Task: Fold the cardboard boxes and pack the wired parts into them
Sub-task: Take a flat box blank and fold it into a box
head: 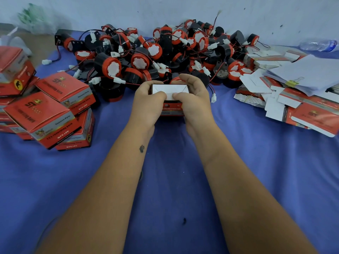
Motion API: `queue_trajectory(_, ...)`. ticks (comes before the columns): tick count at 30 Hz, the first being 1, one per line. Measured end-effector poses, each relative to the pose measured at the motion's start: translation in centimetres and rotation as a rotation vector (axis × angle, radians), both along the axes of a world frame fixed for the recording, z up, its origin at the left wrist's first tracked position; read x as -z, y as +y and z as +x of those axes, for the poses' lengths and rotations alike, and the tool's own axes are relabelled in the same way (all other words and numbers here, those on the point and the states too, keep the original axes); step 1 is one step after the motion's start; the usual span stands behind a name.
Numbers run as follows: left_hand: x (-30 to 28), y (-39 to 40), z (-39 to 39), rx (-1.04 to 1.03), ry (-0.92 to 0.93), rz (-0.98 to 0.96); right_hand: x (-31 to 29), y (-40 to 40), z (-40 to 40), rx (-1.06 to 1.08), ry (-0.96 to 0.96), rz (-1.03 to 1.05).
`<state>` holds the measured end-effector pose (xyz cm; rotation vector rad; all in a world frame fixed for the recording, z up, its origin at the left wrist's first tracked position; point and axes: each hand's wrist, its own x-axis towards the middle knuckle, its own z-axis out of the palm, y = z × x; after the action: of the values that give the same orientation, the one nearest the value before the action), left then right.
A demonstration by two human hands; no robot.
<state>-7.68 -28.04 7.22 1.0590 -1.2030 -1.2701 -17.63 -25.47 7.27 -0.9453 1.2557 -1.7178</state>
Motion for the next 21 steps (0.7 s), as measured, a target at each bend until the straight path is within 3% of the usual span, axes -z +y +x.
queue_trajectory(6,0.3,0.1,0.1,-0.002,0.066,0.002,0.0,0.5,0.4,0.028,0.060,0.039)
queue_trajectory(10,0.3,0.1,0.5,-0.017,0.302,-0.118,0.5,0.6,0.7,0.249,0.507,0.048)
queue_trajectory(12,0.2,0.1,0.7,-0.032,0.341,-0.178,0.5,0.7,0.5,0.272,0.581,0.080)
queue_trajectory(21,0.3,-0.2,1.7,-0.028,0.395,-0.272,0.1,0.5,0.6,0.079,0.191,0.123)
